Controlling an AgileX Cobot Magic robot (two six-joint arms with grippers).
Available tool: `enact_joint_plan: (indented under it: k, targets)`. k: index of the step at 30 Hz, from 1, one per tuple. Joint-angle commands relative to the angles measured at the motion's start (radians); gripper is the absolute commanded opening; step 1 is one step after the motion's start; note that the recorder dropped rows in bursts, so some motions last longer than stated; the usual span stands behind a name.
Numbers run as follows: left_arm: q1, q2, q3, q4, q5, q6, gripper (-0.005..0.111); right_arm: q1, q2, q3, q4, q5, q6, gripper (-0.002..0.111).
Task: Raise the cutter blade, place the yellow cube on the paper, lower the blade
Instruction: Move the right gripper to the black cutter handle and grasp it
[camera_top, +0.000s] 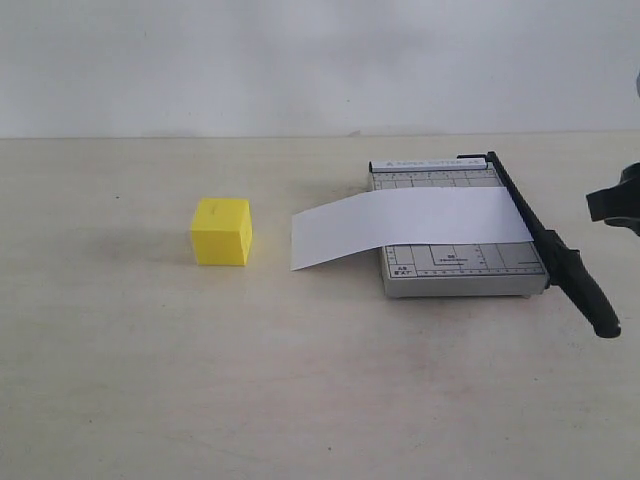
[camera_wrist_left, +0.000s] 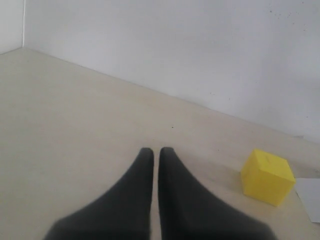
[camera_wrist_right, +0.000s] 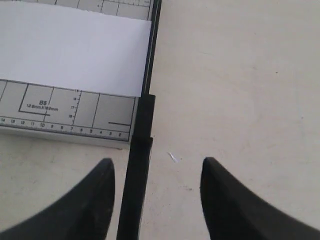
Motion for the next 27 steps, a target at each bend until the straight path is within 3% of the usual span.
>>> enact_joint_plan:
  k: [1,7,15,21,23,27]
  targets:
    - [-0.004,-0.003,-0.001,-0.006,0.000,0.002,0.004,0.003,0.014,0.011,0.024,0.031,0.021,0.048]
    - [-0.004,-0.003,-0.001,-0.006,0.002,0.002,0.004,0.003,0.085,0.074,0.232,-0.079,-0.144,0.049]
    - [-0.004,-0.003,-0.001,-0.006,0.002,0.000,0.004,0.003,0.135,0.074,0.241,-0.081,-0.158,0.057]
    - [-0.004,-0.003,-0.001,-0.006,0.002,0.000,0.004,0.003,0.188,0.074,0.241,-0.077,-0.158,0.056]
    - [-0.004,-0.003,-0.001,-0.006,0.002,0.000,0.004,0.003,0.203,0.074,0.241,-0.077,-0.158,0.053]
    - [-0.004,-0.003,-0.001,-0.006,0.004,0.001,0.004,0.003,0.222,0.074,0.241,-0.064,-0.169,0.035]
